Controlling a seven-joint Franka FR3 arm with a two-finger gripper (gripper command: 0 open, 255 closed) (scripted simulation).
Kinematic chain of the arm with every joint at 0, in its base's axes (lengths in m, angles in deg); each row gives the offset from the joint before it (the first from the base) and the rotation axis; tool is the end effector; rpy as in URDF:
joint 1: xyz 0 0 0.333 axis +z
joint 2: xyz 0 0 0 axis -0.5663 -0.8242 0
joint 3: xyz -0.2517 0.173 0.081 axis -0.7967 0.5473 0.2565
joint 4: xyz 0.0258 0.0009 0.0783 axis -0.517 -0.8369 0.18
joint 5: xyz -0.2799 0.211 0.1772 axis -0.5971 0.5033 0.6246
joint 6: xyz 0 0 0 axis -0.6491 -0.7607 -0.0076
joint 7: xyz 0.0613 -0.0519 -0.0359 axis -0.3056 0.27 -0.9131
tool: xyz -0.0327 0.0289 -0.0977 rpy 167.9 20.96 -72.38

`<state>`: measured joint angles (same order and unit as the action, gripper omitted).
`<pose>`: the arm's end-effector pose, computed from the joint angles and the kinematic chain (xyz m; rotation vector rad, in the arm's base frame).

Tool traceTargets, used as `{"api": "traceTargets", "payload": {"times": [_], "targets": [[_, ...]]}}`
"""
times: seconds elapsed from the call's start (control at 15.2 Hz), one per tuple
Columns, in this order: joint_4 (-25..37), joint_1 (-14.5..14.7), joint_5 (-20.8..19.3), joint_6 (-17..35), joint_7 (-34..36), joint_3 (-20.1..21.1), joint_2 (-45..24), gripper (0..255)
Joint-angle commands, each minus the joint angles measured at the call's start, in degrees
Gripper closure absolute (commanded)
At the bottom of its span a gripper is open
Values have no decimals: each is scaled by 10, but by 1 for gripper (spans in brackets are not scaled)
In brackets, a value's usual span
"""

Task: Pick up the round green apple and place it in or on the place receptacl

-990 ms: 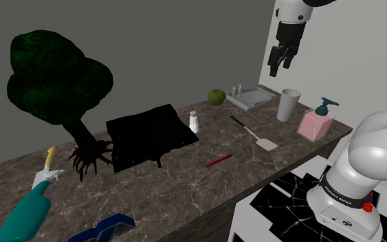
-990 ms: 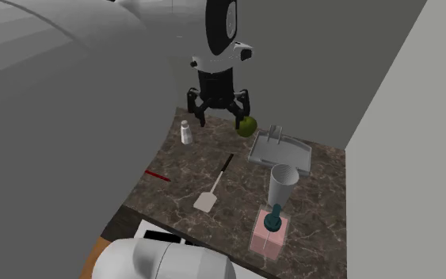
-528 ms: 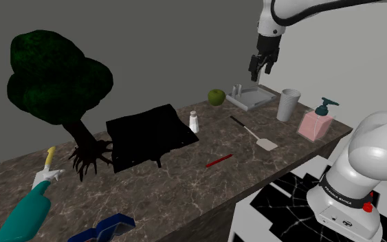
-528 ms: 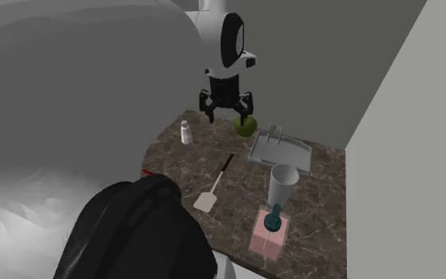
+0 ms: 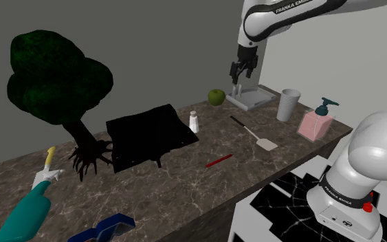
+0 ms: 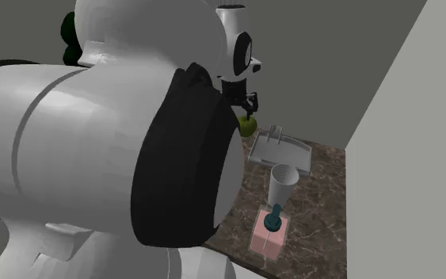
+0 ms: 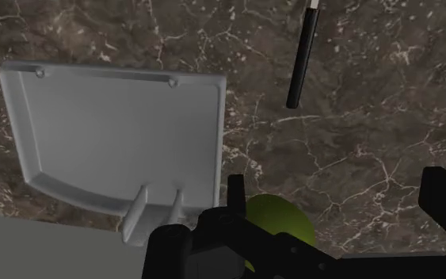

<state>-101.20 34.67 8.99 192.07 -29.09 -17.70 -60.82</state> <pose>0.4834 -0.0655 0.4986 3.0822 -0.1433 0.1416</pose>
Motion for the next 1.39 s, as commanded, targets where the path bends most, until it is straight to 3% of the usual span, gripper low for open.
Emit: {"api": "traceTargets", "payload": {"times": [0.0,0.79,1.32], "targets": [[19,-1,5,26,-1,-4,-39,0],[220,-13,51,105,-14,-13,-287,0],[207,-16,57,151,-17,-12,-320,0]]}}
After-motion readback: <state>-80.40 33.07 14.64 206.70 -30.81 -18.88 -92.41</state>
